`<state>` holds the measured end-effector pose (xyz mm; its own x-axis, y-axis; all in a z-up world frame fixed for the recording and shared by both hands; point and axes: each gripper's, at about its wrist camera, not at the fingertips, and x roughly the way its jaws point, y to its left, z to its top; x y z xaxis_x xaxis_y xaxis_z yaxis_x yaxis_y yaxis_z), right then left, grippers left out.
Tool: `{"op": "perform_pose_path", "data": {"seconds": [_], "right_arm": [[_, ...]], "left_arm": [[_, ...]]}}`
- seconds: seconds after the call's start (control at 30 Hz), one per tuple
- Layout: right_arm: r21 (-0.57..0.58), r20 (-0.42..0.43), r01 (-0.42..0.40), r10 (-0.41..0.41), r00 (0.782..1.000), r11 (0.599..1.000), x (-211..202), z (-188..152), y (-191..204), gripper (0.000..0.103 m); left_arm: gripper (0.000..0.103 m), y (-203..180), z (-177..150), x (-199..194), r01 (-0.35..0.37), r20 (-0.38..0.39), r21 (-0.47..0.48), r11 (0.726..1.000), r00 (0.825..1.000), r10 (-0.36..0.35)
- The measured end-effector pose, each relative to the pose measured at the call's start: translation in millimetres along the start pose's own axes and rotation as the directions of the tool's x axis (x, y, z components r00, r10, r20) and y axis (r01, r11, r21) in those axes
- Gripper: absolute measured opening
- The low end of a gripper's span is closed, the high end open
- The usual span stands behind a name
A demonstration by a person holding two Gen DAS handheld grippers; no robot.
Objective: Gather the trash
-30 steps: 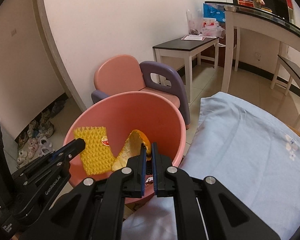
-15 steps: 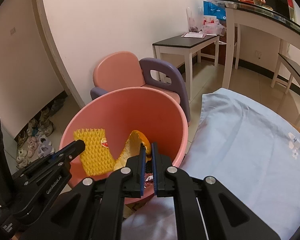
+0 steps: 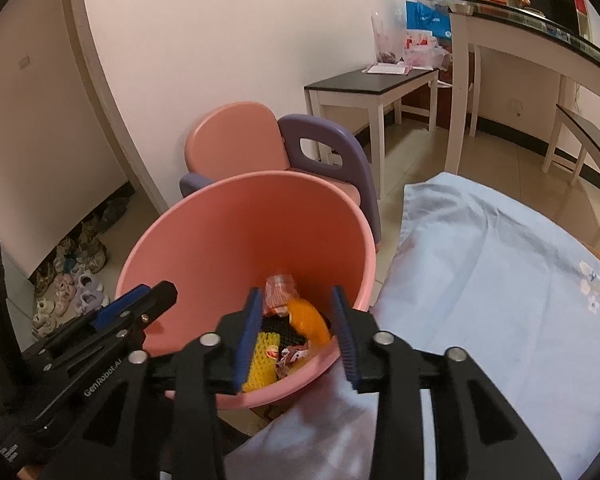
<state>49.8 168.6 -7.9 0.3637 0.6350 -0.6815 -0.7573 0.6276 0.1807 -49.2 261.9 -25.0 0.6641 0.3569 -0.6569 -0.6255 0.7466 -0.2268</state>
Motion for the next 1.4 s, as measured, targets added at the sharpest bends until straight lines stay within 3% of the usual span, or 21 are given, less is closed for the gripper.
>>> {"op": "perform_pose_path", "data": {"seconds": [0.9, 1.4], "right_arm": [[-0.005, 0.057, -0.009, 0.009, 0.998, 1.0, -47, -16, -10, 0.05], [-0.03, 0.152, 0.004, 0.001, 0.988, 1.0, -98, -29, -12, 0.055]], "left_arm": [[0.032, -24, 4, -39, 0.034, 0.058, 0.062, 0.998, 0.998, -0.037], [0.032, -52, -2, -79, 0.033, 0.115, 0.118, 0.992, 0.992, -0.047]]}}
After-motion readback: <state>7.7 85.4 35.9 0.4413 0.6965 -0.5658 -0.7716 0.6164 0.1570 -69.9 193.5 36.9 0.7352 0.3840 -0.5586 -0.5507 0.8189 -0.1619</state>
